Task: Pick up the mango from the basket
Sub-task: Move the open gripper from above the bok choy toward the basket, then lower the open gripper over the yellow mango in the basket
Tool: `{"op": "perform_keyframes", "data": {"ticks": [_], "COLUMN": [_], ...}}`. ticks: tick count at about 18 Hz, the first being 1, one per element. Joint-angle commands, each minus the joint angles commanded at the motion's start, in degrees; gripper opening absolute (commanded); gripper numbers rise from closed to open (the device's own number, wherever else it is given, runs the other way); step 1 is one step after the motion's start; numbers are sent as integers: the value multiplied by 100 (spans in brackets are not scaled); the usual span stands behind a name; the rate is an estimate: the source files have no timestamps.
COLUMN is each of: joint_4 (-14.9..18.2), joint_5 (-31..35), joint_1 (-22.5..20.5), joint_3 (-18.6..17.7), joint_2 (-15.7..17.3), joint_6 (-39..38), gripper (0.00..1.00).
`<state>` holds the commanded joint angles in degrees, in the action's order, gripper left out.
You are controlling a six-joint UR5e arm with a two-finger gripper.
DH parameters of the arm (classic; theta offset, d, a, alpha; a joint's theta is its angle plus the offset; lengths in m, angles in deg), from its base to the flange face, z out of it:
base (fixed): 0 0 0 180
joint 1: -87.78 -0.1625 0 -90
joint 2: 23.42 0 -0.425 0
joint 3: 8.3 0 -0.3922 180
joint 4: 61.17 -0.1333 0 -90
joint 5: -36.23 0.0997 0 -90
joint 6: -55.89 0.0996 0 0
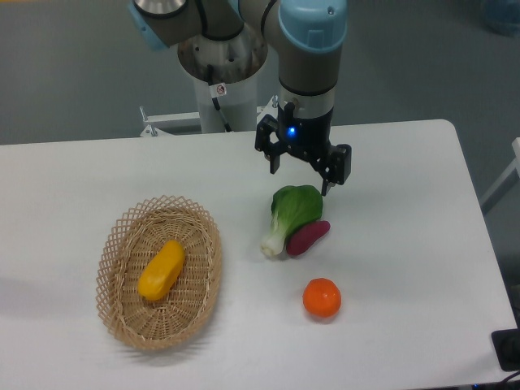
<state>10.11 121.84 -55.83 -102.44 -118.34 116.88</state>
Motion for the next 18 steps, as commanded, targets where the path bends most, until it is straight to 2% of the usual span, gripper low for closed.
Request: {"op": "perform_keyframes", "data": {"ticks": [9,18], "joint_4": [-97,-501], "joint_5": [-131,-237], "joint_1": [132,922], "joint_3": [-132,-395], "joint_2": [26,-88], "joint_6": [-315,-1343], "gripper": [100,100]}}
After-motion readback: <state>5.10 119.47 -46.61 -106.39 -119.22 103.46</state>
